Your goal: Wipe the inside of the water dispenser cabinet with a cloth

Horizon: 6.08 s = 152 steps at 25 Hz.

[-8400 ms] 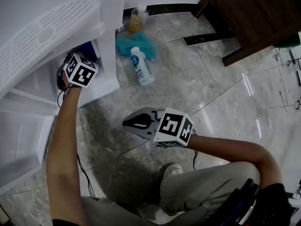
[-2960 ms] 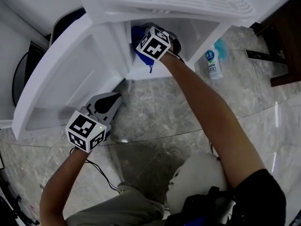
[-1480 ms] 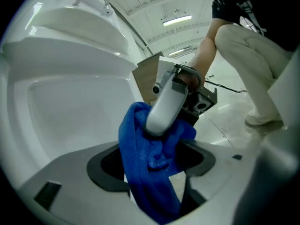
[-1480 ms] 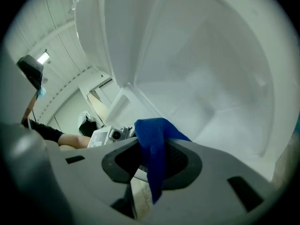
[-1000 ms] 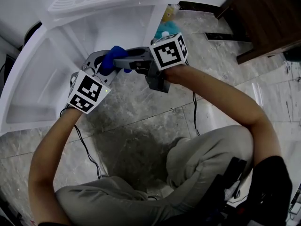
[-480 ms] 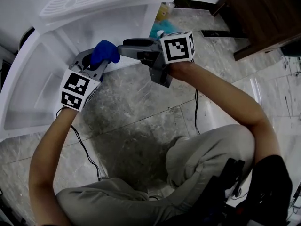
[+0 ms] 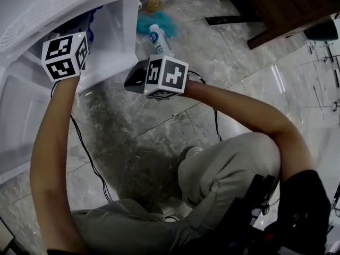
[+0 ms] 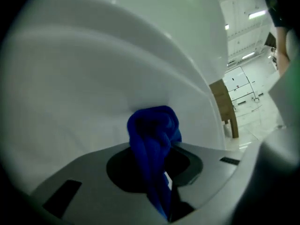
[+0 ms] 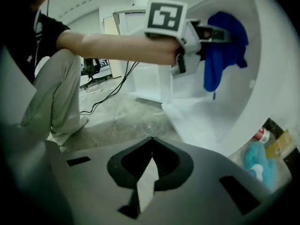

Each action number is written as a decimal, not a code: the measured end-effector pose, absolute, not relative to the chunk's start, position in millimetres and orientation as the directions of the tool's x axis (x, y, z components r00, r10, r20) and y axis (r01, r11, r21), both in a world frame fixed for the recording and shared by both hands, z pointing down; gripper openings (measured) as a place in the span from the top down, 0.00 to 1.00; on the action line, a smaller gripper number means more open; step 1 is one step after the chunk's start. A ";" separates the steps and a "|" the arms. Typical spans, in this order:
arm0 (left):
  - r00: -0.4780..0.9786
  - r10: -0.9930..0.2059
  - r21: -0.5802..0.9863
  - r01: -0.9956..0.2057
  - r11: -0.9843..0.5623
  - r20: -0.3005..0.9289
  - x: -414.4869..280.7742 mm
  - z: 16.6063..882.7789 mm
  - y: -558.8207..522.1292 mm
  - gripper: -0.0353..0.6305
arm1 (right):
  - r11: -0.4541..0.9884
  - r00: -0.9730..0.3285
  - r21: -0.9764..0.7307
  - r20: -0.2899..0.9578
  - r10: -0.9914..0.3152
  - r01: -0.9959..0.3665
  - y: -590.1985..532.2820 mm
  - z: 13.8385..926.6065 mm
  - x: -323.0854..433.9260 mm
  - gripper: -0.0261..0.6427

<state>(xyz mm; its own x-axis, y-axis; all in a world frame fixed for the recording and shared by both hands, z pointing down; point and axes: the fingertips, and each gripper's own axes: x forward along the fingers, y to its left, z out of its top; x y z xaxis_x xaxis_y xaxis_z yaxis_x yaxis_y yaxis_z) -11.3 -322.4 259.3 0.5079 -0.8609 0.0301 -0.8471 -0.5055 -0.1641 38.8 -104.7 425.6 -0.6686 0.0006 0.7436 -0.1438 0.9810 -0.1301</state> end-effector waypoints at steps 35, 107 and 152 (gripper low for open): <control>0.293 -0.937 -0.012 -0.955 -0.296 -0.191 14.8 225.0 -393.5 0.84 | 0.882 -0.567 -0.467 0.709 0.419 0.067 0.1 470.3 31.9 0.96; 0.636 -0.608 -0.221 -0.583 -0.782 0.474 -60.7 344.9 -123.5 0.85 | 0.821 -0.921 -0.500 0.382 -0.075 -0.275 -113.4 319.2 -101.7 0.46; 0.546 -0.610 0.074 -0.776 -0.626 0.574 -172.7 429.9 -85.1 0.94 | 0.697 -0.646 -0.064 -0.322 -0.692 -0.714 -346.0 219.5 -130.7 0.80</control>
